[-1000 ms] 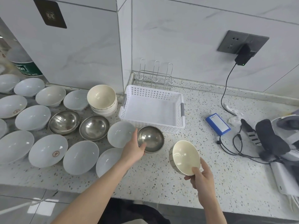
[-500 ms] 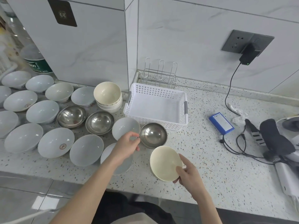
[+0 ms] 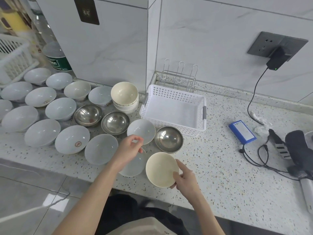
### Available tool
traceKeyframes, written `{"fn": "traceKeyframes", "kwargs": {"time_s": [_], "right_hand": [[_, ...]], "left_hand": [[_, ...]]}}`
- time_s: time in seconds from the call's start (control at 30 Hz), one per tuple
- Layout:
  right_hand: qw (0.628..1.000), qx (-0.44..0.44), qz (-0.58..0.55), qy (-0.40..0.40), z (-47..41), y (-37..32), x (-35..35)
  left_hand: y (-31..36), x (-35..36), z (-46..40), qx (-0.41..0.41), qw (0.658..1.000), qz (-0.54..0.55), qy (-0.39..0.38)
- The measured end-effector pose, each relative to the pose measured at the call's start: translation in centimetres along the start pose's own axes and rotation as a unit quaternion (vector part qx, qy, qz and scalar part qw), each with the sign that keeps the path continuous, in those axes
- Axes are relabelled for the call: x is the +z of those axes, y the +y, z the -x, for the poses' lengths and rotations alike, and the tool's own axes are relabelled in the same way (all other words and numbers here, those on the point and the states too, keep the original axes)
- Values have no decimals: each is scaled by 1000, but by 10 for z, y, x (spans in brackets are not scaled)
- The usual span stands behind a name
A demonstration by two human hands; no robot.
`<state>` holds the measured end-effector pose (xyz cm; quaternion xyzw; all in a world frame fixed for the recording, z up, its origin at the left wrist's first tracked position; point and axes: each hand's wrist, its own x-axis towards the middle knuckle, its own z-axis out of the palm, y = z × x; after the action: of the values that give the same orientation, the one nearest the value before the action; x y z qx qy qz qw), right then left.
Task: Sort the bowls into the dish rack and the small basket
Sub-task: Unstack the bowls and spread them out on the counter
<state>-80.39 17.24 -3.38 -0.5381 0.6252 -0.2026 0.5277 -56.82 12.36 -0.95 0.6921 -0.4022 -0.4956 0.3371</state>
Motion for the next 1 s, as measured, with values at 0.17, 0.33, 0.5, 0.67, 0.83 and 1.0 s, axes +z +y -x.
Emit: {"fn": "traceKeyframes", "kwargs": {"time_s": [0.17,0.33,0.5,0.67,0.83,1.0], "right_hand": [[1000,6,2,10,0,6,1],[1000,16,5,13,-2,10,0],[1000,19,10,12,-3,6,1],[999,29,17,23,1,2,6],[996,62,42,38,5,-5,9],[986,126,93,57,6,-19,4]], "left_hand": [[1,-7,1,6,1000,15,16],[2,-8,4,0,1000,24,13],[1,-14,5,-4,999,31,13],[-3,-26,2,-16,999,28,3],[-1,-37,-11,-13,999,36,-15],[4,-57,-26,-20,998,43,-34]]}}
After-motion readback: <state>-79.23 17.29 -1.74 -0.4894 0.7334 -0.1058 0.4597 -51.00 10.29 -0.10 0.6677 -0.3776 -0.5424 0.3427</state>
